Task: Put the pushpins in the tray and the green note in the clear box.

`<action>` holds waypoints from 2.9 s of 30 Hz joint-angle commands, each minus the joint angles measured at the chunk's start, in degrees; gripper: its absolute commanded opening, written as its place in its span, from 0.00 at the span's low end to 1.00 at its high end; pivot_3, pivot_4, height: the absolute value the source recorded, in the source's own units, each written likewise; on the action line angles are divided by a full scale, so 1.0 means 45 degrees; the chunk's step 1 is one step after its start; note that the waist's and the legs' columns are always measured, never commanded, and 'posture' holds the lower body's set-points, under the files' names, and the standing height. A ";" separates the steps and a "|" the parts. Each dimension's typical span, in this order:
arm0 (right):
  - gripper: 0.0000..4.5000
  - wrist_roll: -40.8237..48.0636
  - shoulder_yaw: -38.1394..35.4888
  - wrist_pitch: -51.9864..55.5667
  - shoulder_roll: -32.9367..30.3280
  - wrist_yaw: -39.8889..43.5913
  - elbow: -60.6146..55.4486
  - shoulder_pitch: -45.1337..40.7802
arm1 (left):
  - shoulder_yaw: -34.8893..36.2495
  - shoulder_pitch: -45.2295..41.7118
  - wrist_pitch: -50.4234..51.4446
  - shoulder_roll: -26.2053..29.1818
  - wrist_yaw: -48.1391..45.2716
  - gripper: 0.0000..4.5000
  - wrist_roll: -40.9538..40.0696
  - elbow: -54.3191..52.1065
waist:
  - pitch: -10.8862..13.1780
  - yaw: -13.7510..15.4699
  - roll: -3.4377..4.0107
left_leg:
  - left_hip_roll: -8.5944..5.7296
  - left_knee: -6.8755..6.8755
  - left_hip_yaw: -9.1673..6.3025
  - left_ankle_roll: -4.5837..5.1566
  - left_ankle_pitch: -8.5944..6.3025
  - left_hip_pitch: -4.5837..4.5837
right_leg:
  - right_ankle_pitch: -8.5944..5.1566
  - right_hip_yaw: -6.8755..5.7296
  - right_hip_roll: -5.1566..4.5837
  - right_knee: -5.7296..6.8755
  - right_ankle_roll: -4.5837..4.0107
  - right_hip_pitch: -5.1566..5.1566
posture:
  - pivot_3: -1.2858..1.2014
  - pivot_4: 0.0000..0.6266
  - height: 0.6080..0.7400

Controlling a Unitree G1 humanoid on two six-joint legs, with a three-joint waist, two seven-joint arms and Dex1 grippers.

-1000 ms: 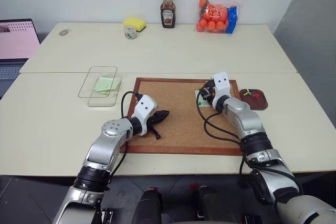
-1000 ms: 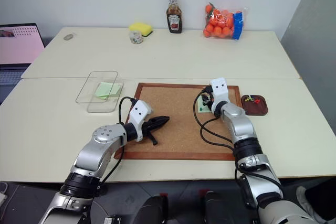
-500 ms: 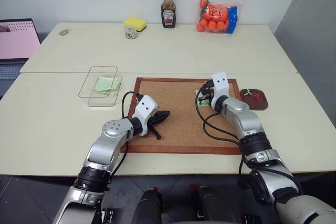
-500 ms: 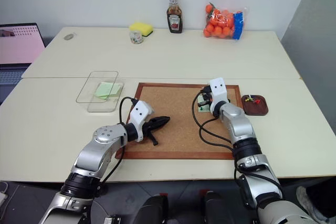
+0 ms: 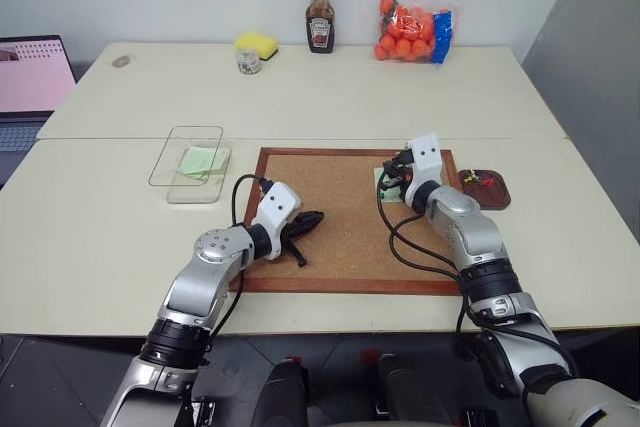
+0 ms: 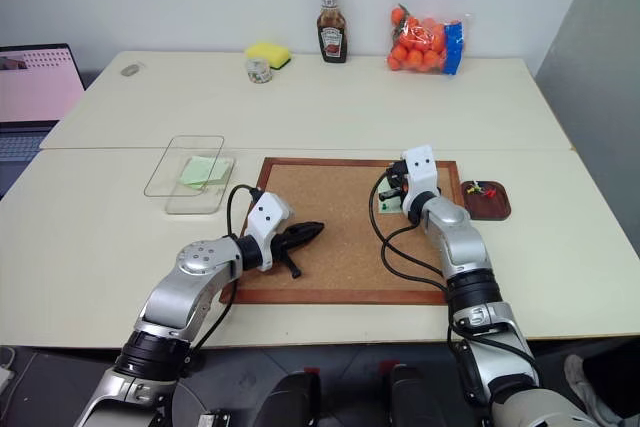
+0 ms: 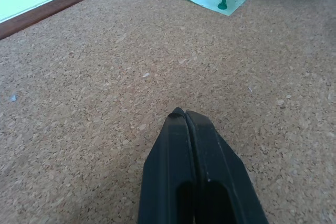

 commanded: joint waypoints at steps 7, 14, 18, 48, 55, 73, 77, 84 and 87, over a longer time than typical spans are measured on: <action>0.01 0.0597 -0.0442 -0.0098 0.0035 0.0219 -0.1712 0.0371 | -0.0158 0.0108 0.0075 0.0068 -0.0050 0.00 0.0144 -0.0147 | 0.0000 0.0005 0.0000 | 0.0001 -0.0001 -0.0001 0.0000 0.0000 0.0000 | -0.0003 0.0001 0.0000 -0.0001 0.0004 0.0000 | 0.52 0.24 1.00; 0.01 0.0961 -0.1305 0.0743 -0.0834 -0.0268 -0.4778 0.1670 | -0.0181 0.0165 0.0084 0.0047 -0.0029 0.00 0.0135 -0.0240 | 0.0000 0.0017 0.0000 | 0.0000 -0.0002 -0.0004 0.0000 0.0000 -0.0004 | -0.0008 0.0001 -0.0001 -0.0007 0.0014 0.0000 | 0.52 0.24 1.00; 0.01 0.1156 -0.2484 0.1496 -0.1738 -0.0693 -0.6495 0.2950 | -0.0204 0.0174 0.0026 0.0059 -0.0062 0.00 0.0130 -0.0226 | -0.0002 0.0040 0.0002 | -0.0001 -0.0003 -0.0003 0.0000 0.0000 -0.0004 | -0.0021 0.0002 -0.0002 -0.0015 0.0036 0.0006 | 0.52 0.24 1.00; 0.26 0.0569 -0.3474 0.1820 -0.3599 -0.1282 -0.4200 0.3881 | -0.0405 -0.0172 -0.0342 -0.0029 -0.0296 0.00 0.0383 0.0255 | -0.0011 0.0039 0.0020 | -0.0008 -0.0003 0.0015 0.0000 0.0000 0.0000 | -0.0031 0.0003 -0.0003 -0.0022 0.0063 0.0009 | 0.52 0.24 1.00; 0.26 0.0393 -0.3397 0.1737 -0.3574 -0.1281 -0.4052 0.3910 | -0.0413 -0.0187 -0.0385 -0.0038 -0.0295 0.00 0.0403 0.0293 | -0.0011 0.0040 0.0020 | -0.0008 -0.0003 0.0015 0.0000 0.0000 0.0000 | -0.0032 0.0003 -0.0003 -0.0021 0.0064 0.0009 | 0.52 0.24 1.00; 0.26 0.0097 -0.3186 0.1434 -0.3623 -0.1350 -0.3787 0.4017 | -0.0415 -0.0122 -0.0497 -0.0013 -0.0343 0.00 0.0447 0.0339 | -0.0012 0.0044 0.0020 | -0.0008 -0.0003 0.0017 0.0001 0.0000 0.0000 | -0.0031 0.0004 -0.0003 -0.0021 0.0064 0.0010 | 0.52 0.24 1.00; 0.30 0.0248 -0.3396 0.1241 -0.3406 -0.1499 -0.3929 0.4091 | -0.0428 -0.0177 -0.0524 -0.0030 -0.0354 0.00 0.0458 0.0422 | -0.0012 0.0045 0.0020 | -0.0008 -0.0003 0.0017 0.0000 0.0000 0.0000 | -0.0031 0.0004 -0.0003 -0.0021 0.0064 0.0010 | 0.52 0.24 1.00; 0.55 0.0417 -0.3570 0.1098 -0.3250 -0.1640 -0.4178 0.3929 | -0.0440 -0.0199 -0.0584 -0.0016 -0.0369 0.00 0.0464 0.0486 | -0.0012 0.0045 0.0021 | -0.0009 -0.0002 0.0017 0.0000 0.0000 0.0000 | -0.0031 0.0003 -0.0003 -0.0021 0.0063 0.0010 | 0.52 0.24 1.00; 0.55 0.0649 -0.3686 0.0995 -0.3119 -0.1698 -0.4782 0.3992 | -0.0429 -0.0189 -0.0596 0.0003 -0.0365 0.00 0.0470 0.0492 | -0.0012 0.0044 0.0022 | -0.0008 -0.0003 0.0018 0.0000 0.0000 0.0000 | -0.0031 0.0004 -0.0003 -0.0020 0.0063 0.0010 | 0.52 0.24 1.00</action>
